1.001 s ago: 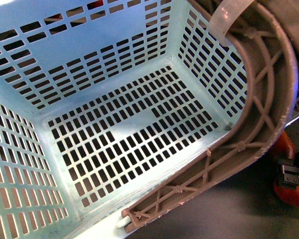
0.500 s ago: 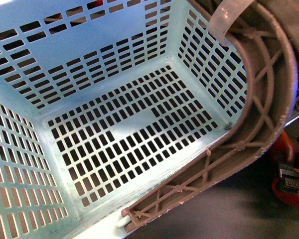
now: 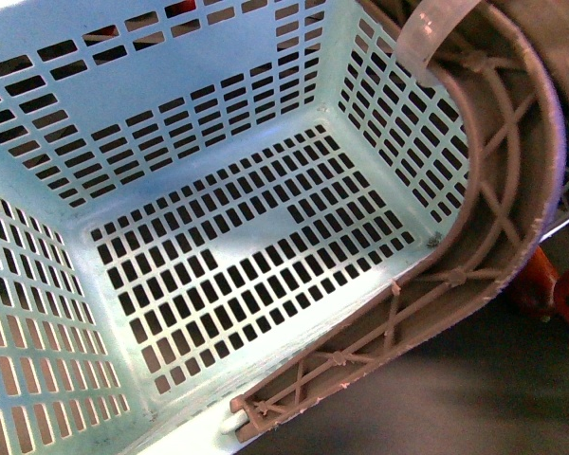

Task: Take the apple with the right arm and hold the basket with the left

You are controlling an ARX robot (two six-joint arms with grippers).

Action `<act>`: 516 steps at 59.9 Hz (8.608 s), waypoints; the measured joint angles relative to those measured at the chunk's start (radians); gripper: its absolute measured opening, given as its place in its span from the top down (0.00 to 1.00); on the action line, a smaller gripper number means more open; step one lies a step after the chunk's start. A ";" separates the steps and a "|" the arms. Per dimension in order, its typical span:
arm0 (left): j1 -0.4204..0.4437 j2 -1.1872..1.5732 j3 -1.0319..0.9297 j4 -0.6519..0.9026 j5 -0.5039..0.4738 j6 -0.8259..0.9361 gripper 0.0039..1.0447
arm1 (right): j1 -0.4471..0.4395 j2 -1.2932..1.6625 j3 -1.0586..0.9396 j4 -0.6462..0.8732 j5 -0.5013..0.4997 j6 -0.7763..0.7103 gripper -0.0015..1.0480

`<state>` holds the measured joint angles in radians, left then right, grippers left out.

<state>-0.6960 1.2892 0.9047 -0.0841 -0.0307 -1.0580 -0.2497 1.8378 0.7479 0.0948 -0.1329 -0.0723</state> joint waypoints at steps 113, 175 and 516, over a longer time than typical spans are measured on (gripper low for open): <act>0.000 0.000 0.000 -0.002 -0.008 0.008 0.82 | 0.550 -0.918 -0.204 -0.130 0.200 0.307 0.08; 0.002 0.000 0.000 -0.002 -0.004 -0.001 0.82 | 0.393 -1.186 -0.610 0.411 0.268 0.082 0.95; 0.692 -0.518 -0.835 0.779 0.031 1.037 0.98 | 0.251 -1.833 -0.730 -0.093 0.135 0.075 0.08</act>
<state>-0.0044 0.7715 0.0692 0.6952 -0.0002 -0.0212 0.0017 0.0051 0.0181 0.0013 0.0021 0.0029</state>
